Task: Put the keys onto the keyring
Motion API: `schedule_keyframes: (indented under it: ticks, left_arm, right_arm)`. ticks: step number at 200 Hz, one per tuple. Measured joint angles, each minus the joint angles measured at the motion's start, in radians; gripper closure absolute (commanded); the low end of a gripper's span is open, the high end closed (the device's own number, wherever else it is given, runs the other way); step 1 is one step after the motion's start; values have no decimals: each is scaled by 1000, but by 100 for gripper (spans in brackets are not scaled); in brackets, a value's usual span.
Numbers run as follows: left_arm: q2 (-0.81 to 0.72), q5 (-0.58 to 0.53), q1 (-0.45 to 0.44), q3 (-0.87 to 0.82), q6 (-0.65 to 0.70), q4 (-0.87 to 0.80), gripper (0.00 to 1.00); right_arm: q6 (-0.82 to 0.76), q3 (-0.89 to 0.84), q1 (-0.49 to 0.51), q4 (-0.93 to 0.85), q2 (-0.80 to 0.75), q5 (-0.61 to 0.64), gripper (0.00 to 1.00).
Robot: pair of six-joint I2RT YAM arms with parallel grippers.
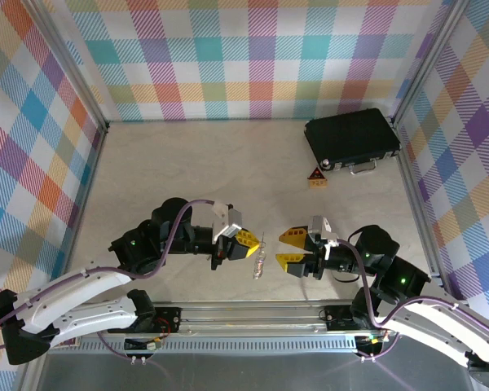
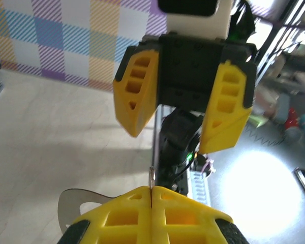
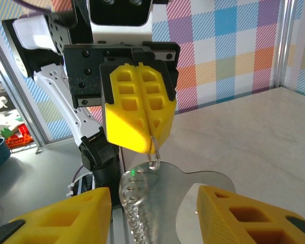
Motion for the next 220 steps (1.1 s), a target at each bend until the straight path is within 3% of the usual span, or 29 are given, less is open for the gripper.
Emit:
schedule_keyframes:
  ticks: [79,130,177,220]
  left_arm:
    - [117,-169,-101,100,161,-251,100]
    - [135,-212,-126,159,209,-311,100]
    - [163,-254,-143,181,243,-340,100]
    - [164,-269,-149,187,259,-366,100]
  right_arm:
    - [-105,35,0,-63,86,34,56]
    - [-119,35,0,-60,96,-1,55]
    - [-122,34,0,-60,147,-35,66]
    - [-123,32,0,-58,150,-42,66]
